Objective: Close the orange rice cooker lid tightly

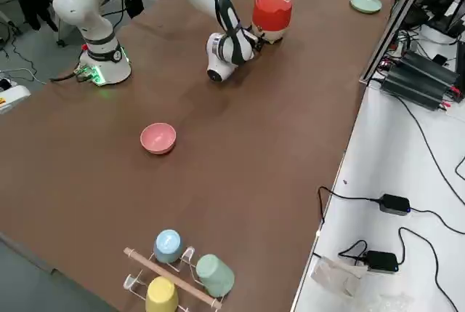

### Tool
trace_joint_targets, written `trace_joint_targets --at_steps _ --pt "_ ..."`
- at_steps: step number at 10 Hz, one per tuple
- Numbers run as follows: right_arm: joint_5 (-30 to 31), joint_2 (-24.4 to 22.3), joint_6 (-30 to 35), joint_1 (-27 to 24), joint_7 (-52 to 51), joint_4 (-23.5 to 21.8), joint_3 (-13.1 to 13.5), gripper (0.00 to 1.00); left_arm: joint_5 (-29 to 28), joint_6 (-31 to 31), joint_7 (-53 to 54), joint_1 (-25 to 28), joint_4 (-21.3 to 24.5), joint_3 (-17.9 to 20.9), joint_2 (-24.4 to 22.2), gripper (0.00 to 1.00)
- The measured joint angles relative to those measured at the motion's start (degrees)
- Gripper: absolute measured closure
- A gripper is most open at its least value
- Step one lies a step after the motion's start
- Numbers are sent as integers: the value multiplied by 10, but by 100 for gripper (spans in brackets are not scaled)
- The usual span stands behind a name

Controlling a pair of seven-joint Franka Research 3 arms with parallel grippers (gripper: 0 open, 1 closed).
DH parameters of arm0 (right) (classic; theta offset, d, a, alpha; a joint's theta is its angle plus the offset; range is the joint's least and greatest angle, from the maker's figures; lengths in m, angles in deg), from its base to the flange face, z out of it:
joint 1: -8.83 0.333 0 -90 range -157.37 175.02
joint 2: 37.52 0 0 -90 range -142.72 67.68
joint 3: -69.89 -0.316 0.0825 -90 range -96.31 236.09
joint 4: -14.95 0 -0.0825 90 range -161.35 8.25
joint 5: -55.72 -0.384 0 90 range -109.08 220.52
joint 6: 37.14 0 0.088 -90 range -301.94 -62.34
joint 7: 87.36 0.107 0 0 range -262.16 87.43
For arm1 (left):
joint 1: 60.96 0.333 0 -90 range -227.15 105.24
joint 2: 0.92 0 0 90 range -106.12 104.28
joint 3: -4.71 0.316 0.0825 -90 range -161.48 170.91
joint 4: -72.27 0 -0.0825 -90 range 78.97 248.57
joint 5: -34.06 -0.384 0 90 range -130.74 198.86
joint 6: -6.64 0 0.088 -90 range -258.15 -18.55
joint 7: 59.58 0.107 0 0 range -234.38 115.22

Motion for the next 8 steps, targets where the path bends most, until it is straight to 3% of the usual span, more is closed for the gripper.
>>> trace_joint_targets --at_steps 4,5,7,8 --pt "-4 0 0 7 -7 0 0 29 7 50 204 79 2 10 -32 0" --pt "-5 0 0 7 -8 0 0 29 38 52 263 72 3 45 -44 0" --pt "-14 0 0 8 -11 2 0 28 119 59 415 18 18 185 -95 0" --pt "-21 0 0 10 -12 2 0 28 132 64 485 0 26 231 -118 0"
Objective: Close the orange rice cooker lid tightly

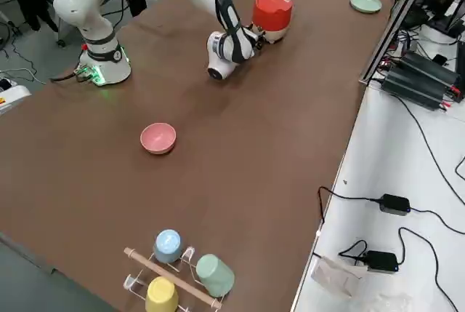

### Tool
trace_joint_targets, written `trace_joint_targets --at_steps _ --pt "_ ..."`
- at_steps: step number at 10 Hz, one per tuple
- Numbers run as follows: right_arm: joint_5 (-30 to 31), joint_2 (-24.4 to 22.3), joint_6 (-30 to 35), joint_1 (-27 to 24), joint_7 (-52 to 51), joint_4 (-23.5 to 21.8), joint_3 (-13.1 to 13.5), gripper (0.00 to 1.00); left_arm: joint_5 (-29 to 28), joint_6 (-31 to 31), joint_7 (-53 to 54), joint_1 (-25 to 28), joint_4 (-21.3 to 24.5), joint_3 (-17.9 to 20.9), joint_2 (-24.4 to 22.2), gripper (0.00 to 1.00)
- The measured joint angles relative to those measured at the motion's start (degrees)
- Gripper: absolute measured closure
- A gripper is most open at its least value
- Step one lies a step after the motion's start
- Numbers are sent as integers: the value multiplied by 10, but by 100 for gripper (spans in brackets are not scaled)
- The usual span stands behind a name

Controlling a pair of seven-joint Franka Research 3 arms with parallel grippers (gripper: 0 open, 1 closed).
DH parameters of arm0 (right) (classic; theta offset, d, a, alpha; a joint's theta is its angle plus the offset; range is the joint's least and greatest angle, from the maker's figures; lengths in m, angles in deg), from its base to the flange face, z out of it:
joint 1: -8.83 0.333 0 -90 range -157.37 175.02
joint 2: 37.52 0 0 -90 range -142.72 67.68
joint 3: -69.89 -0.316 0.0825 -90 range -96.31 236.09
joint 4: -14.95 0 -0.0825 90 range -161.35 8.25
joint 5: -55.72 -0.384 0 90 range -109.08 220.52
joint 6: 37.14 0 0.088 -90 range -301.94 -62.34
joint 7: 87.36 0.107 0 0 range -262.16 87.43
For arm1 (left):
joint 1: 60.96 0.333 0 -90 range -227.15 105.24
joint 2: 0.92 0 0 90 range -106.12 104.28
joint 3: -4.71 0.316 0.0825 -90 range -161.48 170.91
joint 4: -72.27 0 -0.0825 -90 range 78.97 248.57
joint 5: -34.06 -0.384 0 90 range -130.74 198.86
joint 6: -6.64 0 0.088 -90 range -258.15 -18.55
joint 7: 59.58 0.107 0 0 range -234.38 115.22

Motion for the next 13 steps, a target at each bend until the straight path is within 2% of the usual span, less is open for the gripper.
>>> trace_joint_targets --at_steps 1,4,13 --pt "-2 0 0 1 0 0 0 29 2 4 44 -5 5 17 -15 0" --pt "-6 0 -1 3 -1 2 0 29 2 8 99 -9 9 19 -36 0" --pt "-9 1 -7 10 -1 5 0 30 1 19 102 -7 15 18 -41 0"
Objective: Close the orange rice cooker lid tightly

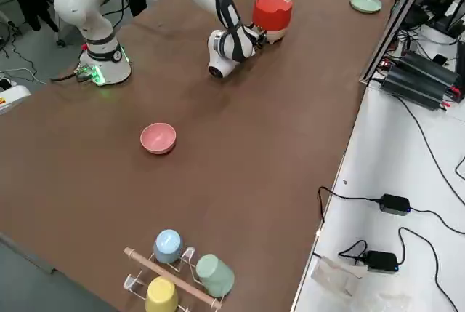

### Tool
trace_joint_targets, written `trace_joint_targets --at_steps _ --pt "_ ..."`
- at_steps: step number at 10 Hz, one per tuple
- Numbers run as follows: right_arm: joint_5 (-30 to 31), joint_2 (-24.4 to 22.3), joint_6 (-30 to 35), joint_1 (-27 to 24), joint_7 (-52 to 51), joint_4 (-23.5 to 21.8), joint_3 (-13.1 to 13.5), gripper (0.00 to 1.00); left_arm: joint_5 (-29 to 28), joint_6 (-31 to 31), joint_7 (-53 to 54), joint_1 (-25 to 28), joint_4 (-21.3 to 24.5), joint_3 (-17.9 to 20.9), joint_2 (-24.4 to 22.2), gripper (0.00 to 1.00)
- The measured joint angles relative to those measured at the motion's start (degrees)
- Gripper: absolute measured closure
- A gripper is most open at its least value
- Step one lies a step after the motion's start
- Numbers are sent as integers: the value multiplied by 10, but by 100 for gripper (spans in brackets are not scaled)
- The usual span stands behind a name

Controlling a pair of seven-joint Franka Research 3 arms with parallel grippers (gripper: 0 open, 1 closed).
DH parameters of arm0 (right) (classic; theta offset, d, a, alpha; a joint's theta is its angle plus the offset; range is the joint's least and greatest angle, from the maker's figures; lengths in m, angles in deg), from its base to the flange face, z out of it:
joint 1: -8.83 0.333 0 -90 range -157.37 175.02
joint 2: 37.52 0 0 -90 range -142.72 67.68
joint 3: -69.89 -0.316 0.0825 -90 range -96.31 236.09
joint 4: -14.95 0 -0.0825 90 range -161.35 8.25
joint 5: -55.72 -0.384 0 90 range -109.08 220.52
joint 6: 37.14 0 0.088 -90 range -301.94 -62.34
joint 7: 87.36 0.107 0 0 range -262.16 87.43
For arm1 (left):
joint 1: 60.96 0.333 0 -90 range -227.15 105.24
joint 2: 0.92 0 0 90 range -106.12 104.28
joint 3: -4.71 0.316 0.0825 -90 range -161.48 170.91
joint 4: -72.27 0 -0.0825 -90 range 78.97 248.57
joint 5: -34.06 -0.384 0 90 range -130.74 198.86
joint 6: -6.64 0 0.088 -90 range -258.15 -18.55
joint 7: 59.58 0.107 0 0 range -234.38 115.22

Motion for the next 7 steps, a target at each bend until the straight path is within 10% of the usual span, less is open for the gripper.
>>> trace_joint_targets --at_steps 7 --pt "-3 1 -11 3 0 6 0 41 -17 0 -1 1 -4 4 -1 0"
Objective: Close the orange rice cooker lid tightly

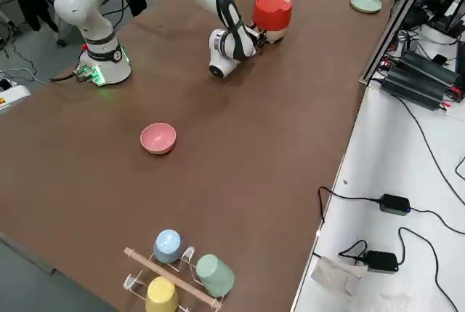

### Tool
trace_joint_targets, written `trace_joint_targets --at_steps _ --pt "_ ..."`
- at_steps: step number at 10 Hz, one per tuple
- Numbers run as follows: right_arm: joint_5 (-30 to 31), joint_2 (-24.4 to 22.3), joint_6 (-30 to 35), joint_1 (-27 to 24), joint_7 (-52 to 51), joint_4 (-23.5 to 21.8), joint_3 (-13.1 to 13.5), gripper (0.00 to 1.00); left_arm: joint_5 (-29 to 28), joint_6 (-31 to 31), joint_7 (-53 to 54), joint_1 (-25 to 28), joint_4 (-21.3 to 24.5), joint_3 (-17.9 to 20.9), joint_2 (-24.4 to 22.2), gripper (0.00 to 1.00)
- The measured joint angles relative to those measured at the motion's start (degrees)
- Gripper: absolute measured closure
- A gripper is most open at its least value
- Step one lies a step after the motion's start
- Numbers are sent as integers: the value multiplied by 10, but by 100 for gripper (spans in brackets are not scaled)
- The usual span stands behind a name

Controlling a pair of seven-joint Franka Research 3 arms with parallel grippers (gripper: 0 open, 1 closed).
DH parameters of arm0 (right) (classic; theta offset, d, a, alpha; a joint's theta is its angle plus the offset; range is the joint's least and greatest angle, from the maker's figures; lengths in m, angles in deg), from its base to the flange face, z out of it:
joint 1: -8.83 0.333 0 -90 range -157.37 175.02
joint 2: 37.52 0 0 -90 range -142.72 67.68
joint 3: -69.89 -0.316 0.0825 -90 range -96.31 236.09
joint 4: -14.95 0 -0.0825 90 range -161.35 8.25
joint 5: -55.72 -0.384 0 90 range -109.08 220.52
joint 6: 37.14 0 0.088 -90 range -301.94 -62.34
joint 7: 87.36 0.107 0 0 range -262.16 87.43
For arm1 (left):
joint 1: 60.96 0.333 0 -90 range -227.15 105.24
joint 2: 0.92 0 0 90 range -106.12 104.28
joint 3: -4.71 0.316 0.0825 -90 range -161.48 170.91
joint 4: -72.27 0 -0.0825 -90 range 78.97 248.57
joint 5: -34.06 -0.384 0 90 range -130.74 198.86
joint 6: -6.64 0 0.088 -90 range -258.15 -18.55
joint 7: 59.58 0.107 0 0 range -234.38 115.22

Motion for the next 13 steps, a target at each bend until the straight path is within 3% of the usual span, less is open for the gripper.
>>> trace_joint_targets --at_steps 8,13 --pt "-9 1 -1 5 0 3 0 60 0 0 0 5 -13 7 -2 0" --pt "-9 2 -1 5 0 4 0 60 0 0 0 5 -14 9 -2 0"
